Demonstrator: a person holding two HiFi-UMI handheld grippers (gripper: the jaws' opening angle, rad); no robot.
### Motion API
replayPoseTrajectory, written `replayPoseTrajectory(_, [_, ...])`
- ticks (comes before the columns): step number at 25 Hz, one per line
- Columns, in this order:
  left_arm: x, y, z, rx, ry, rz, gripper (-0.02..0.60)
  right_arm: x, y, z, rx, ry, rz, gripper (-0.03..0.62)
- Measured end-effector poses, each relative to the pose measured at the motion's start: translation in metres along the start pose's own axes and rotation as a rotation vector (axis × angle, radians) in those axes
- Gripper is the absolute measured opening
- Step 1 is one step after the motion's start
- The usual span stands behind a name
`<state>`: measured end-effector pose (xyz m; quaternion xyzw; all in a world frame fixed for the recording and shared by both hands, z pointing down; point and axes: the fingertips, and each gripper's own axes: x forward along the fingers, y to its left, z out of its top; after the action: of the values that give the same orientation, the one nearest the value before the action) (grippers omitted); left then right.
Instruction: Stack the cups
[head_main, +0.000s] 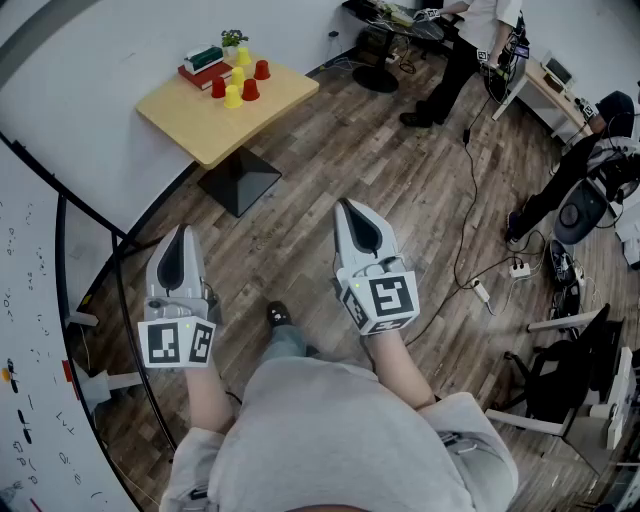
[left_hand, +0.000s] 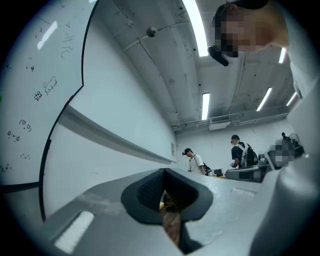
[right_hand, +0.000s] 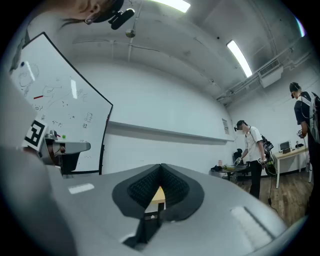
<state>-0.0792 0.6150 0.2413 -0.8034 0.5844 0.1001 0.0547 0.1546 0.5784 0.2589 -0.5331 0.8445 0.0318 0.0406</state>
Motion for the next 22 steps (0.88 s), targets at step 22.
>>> replayPoseTrajectory(22, [0.123,0.049,-0.024,0.034,0.007,0.002,0.005,0.126,-0.031,-0.003,-0.047,-0.068,0.054,0.003])
